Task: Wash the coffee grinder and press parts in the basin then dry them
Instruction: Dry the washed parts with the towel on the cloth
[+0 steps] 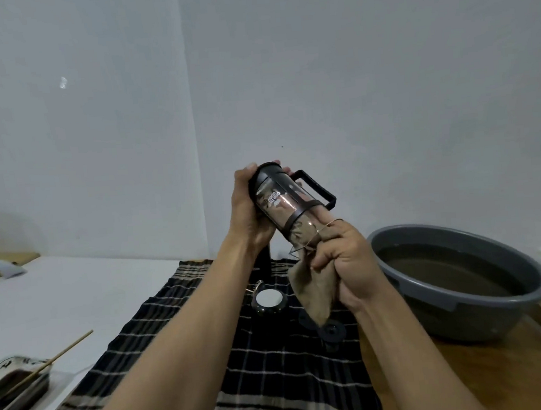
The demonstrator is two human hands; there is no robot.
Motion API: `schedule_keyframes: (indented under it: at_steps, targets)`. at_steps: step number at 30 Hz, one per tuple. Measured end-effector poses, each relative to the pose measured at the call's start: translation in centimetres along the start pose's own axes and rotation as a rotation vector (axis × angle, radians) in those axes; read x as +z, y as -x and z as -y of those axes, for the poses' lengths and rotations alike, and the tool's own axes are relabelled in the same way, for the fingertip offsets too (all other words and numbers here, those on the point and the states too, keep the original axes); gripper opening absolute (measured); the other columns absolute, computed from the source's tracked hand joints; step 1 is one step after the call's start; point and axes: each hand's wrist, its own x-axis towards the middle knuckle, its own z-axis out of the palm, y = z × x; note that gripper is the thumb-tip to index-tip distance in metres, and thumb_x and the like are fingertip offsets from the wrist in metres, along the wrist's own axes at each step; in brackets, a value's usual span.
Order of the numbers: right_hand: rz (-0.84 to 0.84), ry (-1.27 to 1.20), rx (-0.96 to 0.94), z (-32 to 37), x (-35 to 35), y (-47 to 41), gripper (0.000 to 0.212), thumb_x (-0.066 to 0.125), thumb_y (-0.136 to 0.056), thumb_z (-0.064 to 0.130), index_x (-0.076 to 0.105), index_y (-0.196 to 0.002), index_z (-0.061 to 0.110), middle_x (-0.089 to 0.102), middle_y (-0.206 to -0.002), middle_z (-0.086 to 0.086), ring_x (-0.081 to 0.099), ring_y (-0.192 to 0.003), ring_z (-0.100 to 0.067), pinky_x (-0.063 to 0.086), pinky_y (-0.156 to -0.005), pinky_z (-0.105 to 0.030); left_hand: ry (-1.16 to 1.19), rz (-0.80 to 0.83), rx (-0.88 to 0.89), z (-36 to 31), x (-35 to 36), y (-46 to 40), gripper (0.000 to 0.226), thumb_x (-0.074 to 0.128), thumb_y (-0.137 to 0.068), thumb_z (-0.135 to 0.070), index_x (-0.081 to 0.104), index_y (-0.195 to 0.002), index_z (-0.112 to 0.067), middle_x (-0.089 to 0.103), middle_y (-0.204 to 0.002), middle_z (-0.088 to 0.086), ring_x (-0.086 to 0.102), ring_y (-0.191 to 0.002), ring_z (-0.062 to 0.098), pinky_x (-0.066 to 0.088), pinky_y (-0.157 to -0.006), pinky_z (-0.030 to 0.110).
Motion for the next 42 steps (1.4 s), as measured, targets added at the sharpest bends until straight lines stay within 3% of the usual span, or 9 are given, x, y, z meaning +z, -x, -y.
schedule_keyframes:
  at_steps: [6, 11, 14, 18, 22, 26, 29, 36, 42]
  targets:
    - [0.055, 0.665, 0.051, 0.3, -1.2, 0.7, 0.065, 0.04, -0.089, -0.01, 0.067, -0.117, 0.041, 0.058, -0.065, 0.011, 0.048, -0.059, -0.015, 0.041, -0.054, -0.028, -0.786, -0.085, -0.27, -3.0, 0.8, -0.5, 0.059, 0.074, -0.074, -0.061, 0.071, -0.102, -0.009, 0.07, -0.093, 0.014, 0.062, -0.079, 0.027, 0.049, -0.071, 0.035]
    - [-0.128, -0.454, 0.186, 0.0, -1.2, 1.0, 0.037, 0.043, -0.064, -0.017, 0.066, -0.085, 0.003, 0.058, -0.083, -0.015, 0.059, -0.067, -0.018, 0.053, -0.055, -0.023, -0.428, -0.117, 0.03, -0.6, -0.1, 0.5, 0.024, 0.063, -0.092, -0.031, 0.073, -0.083, -0.01, 0.066, -0.076, 0.009, 0.06, -0.066, 0.022, 0.047, -0.062, 0.032]
    - [-0.13, -0.617, 0.147, -0.4, -1.4, 1.6, 0.036, 0.053, -0.053, -0.012, 0.058, -0.087, -0.002, 0.057, -0.079, -0.015, 0.061, -0.064, -0.022, 0.056, -0.056, -0.026, -0.259, -0.021, 0.133, 0.4, -0.7, 1.1, 0.03, 0.056, -0.094, -0.037, 0.071, -0.09, -0.011, 0.066, -0.086, 0.007, 0.063, -0.08, 0.023, 0.05, -0.076, 0.036]
    - [-0.219, -0.167, 0.035, -0.5, -1.5, 1.1, 0.059, 0.029, -0.067, -0.021, 0.072, -0.093, 0.01, 0.065, -0.085, -0.012, 0.057, -0.076, -0.023, 0.051, -0.063, -0.028, -0.773, -0.219, 0.093, -0.3, 0.1, 1.4, 0.047, 0.057, -0.094, -0.062, 0.078, -0.101, -0.021, 0.077, -0.101, -0.003, 0.071, -0.096, 0.015, 0.054, -0.096, 0.038]
    - [-0.253, 0.598, -0.122, -0.5, -3.1, 0.6, 0.072, 0.037, -0.08, -0.011, 0.066, -0.117, 0.043, 0.067, -0.097, -0.003, 0.057, -0.082, -0.017, 0.051, -0.066, -0.038, -0.689, -0.496, 0.087, -1.2, 2.0, 1.3, 0.062, 0.039, -0.1, -0.067, 0.065, -0.094, -0.011, 0.06, -0.078, 0.001, 0.056, -0.068, 0.021, 0.05, -0.066, 0.036]
    - [-0.111, 1.157, -0.272, -1.2, -2.7, -0.1, 0.064, 0.044, -0.081, -0.019, 0.052, -0.137, 0.012, 0.05, -0.089, 0.008, 0.05, -0.08, 0.004, 0.04, -0.066, -0.005, -0.706, -0.451, -0.115, -1.4, 3.8, 0.9, 0.042, 0.062, -0.095, -0.051, 0.057, -0.09, -0.009, 0.052, -0.068, 0.005, 0.05, -0.052, 0.021, 0.047, -0.052, 0.031]
    - [-0.119, 1.248, -0.259, -1.5, -2.3, -0.7, 0.066, 0.043, -0.078, -0.017, 0.052, -0.137, 0.013, 0.051, -0.097, 0.008, 0.043, -0.077, -0.004, 0.036, -0.069, -0.012, -0.649, -0.599, -0.054, 0.0, 3.8, 0.7, 0.038, 0.056, -0.103, -0.04, 0.049, -0.084, -0.008, 0.048, -0.063, 0.005, 0.043, -0.048, 0.02, 0.04, -0.041, 0.021]
    - [-0.441, -0.406, 0.267, 0.0, -0.9, -0.3, 0.032, 0.035, -0.068, -0.01, 0.059, -0.087, 0.001, 0.057, -0.071, -0.011, 0.057, -0.056, -0.021, 0.052, -0.055, -0.025, -0.542, -0.658, 0.126, 2.9, 2.2, 0.7, 0.056, 0.047, -0.106, -0.041, 0.028, -0.058, -0.018, 0.031, -0.041, -0.007, 0.029, -0.04, 0.018, 0.029, -0.042, 0.022]
    - [-0.602, -0.381, 0.383, 1.3, -1.9, 0.1, 0.036, 0.034, -0.082, -0.003, 0.068, -0.093, -0.008, 0.07, -0.071, -0.016, 0.066, -0.044, -0.025, 0.053, -0.041, -0.024, -0.456, -0.745, 0.05, 1.8, 1.1, -0.7, 0.045, 0.052, -0.106, -0.032, 0.043, -0.067, -0.012, 0.044, -0.055, 0.004, 0.042, -0.043, 0.021, 0.038, -0.04, 0.024]
